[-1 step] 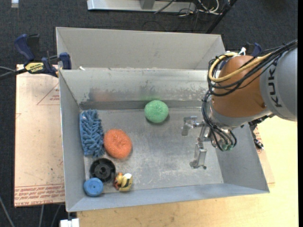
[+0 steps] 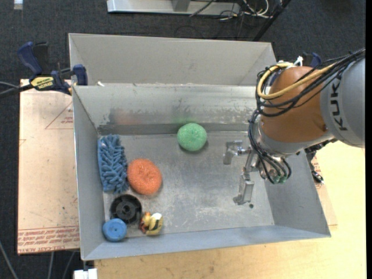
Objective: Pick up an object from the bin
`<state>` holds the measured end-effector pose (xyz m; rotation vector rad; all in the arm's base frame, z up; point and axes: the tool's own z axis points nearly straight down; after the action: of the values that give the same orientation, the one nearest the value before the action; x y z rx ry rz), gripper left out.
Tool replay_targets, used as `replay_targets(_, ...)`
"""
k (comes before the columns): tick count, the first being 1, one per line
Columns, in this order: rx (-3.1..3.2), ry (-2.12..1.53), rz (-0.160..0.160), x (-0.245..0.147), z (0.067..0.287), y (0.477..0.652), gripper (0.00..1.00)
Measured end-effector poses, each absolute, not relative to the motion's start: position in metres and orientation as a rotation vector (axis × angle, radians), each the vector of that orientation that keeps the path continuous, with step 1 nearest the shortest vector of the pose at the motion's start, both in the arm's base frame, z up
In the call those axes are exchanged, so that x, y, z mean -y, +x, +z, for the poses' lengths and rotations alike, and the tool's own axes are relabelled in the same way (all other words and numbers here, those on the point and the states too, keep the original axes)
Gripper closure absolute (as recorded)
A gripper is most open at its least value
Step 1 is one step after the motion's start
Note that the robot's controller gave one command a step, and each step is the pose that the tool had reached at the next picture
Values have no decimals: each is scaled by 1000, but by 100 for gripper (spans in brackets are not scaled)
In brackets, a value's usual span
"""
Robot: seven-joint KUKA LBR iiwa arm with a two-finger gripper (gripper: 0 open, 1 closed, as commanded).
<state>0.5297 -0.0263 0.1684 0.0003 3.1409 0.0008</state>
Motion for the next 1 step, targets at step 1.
replay_targets(1,-3133,-115,0,24,135,573,0)
